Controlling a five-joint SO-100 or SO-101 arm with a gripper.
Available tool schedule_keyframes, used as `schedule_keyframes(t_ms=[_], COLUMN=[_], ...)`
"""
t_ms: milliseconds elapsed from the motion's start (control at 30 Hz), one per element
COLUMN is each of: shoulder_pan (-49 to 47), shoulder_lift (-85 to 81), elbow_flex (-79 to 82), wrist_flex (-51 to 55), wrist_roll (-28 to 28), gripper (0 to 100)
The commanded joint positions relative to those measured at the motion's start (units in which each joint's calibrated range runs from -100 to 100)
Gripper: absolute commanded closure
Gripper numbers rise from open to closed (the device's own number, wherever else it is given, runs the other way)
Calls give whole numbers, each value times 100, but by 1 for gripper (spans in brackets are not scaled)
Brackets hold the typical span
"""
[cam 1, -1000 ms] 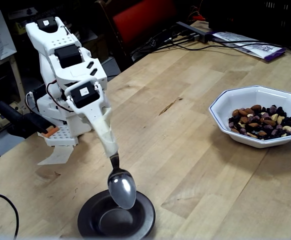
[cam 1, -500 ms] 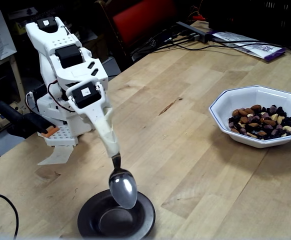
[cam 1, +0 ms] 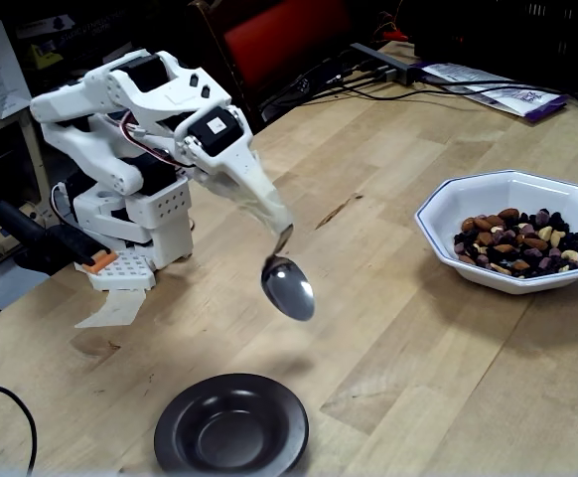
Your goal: Use spoon to transfer food from the white bowl to brown plate
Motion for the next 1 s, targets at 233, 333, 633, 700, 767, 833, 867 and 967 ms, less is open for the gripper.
schedule_keyframes(t_ms=[233, 333, 633, 700, 767, 833, 867, 967], shoulder_pan=[-114, -114, -121, -121, -121, -121, -128, -269], shoulder_lift=[-782, -782, -782, -782, -782, -782, -782, -782], elbow_flex=[-157, -157, -86, -86, -104, -148, -157, -157], wrist_flex=[1770, 2023, 2300, 2260, 2236, 2229, 2213, 1976], wrist_roll=[34, 34, 34, 20, 29, 29, 29, 5], gripper=[95, 95, 95, 95, 95, 95, 95, 95])
